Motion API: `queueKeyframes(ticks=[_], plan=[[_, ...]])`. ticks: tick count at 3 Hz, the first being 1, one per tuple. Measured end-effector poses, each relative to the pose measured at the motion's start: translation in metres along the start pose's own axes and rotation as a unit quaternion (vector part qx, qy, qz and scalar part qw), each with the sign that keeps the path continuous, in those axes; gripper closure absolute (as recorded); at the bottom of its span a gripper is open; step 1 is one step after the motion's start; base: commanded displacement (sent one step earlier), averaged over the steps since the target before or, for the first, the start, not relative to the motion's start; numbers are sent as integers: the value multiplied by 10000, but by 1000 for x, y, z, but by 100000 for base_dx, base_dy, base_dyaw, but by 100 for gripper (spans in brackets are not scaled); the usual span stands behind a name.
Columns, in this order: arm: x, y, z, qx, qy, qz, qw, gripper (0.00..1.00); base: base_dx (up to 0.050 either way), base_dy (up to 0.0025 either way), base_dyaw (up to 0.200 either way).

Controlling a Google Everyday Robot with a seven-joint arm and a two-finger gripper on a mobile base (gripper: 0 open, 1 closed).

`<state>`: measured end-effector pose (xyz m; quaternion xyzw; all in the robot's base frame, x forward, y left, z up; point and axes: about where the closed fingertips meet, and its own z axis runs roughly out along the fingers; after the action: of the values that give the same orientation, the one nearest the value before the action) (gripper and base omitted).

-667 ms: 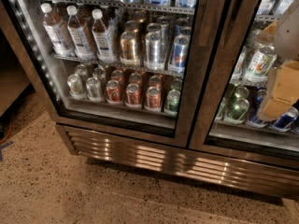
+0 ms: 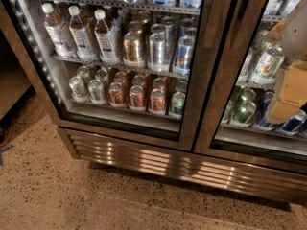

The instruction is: Open left fridge door

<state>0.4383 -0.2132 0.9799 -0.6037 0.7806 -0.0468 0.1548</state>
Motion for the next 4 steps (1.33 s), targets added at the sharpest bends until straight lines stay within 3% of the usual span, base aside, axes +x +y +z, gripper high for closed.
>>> queueKeyframes(ticks=[2,3,4], plan=[[-27,11,-6,192,453,-470,9977,0,0,0,0],[-27,11,-6,192,452,-470,9977,0,0,0,0],[-25,9,-11,139,15,-470,9988,0,0,0,0]])
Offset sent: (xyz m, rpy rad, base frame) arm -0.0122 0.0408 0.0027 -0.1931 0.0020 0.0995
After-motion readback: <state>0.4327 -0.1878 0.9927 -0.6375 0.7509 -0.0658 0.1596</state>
